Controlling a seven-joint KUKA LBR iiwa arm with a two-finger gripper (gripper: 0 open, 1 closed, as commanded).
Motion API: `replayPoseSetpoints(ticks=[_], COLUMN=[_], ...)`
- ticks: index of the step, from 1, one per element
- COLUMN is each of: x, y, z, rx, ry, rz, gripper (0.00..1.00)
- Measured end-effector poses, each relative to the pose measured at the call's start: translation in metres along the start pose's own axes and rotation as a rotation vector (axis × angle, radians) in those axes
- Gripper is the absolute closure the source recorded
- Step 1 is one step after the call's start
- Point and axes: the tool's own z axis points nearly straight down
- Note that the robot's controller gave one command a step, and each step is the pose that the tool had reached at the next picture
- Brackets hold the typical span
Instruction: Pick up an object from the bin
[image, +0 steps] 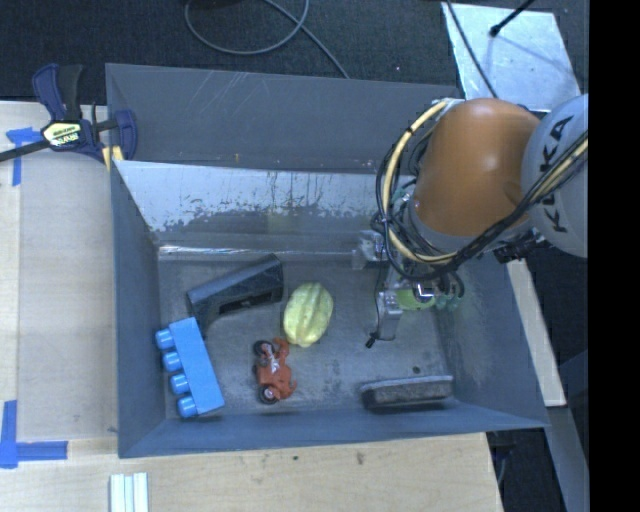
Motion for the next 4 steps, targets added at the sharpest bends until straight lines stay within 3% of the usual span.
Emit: replayPoseSetpoints(ticks=[2,3,4], x=[-0.006,-0.011,-0.023], y=[0.001,-0.002,0.023], z=[-0.002,0.036,0.043], rx=[0.001,0.0,0.002], ry=[-0.012,-0.002,-0.019], rz=[0.008,-0.047,-0.033], gripper=[0.0,0.0,0.0])
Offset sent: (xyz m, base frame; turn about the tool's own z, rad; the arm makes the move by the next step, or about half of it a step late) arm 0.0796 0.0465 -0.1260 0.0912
